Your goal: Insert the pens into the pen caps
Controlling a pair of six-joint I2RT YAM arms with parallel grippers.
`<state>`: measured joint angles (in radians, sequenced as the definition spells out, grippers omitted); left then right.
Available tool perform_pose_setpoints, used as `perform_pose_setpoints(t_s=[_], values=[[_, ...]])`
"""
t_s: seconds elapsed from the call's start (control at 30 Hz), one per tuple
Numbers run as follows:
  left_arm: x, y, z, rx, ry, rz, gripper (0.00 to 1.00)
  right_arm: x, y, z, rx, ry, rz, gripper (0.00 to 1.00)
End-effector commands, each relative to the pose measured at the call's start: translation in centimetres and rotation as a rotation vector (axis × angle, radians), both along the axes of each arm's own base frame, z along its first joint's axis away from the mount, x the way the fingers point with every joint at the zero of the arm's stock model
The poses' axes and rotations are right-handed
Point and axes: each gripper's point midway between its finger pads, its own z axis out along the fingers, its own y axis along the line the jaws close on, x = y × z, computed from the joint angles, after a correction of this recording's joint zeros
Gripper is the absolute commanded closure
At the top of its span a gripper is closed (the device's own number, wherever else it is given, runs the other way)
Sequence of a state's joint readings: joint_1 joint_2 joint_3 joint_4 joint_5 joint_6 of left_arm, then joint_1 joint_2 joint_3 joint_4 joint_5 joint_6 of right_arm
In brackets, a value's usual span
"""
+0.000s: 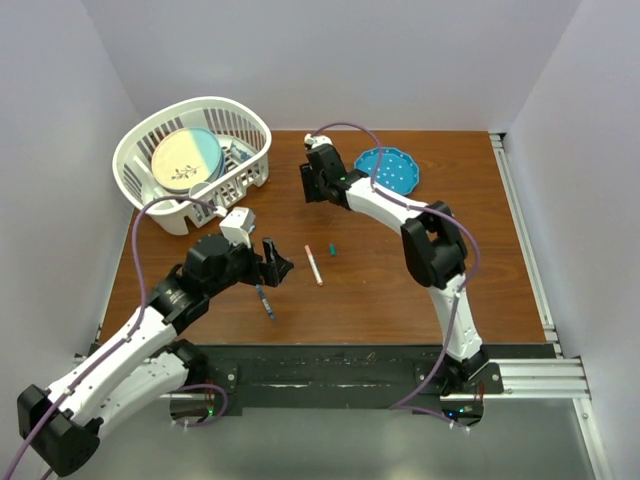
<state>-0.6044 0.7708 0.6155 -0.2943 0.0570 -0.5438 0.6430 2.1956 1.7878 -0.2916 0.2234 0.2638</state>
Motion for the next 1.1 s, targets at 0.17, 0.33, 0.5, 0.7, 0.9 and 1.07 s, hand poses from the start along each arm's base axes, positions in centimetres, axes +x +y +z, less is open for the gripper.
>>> perform_pose_setpoints(t_s=[0.17, 0.33, 0.5, 0.7, 0.9, 1.07], values=[[0.0, 2.6, 3.4, 0.042, -0.124, 0.075, 0.0, 6.2, 1.9, -0.5, 0.019, -0.092, -0.023, 0.54], [0.2, 3.4, 3.3, 0.055, -0.13, 0.112, 0.0, 6.8, 1.7, -2.4, -0.016, -0.07, -0.027, 0.57], [0.3, 3.9, 3.8, 0.048, -0.141, 0.15, 0.03, 6.0, 0.9, -3.2, -0.048, -0.042, -0.027, 0.64], [0.4, 4.0, 3.1, 0.034, -0.105, 0.176, 0.06, 4.6, -0.4, -5.6, -0.109, 0.008, -0.023, 0.78], [0.1, 3.4, 2.3, 0.014, -0.066, 0.164, 0.11, 3.0, -0.8, -6.4, -0.101, 0.046, -0.013, 0.95], [0.5, 2.3, 2.1, -0.036, -0.038, 0.154, 0.13, 0.6, -1.1, -2.8, 0.019, 0.007, -0.004, 1.0]])
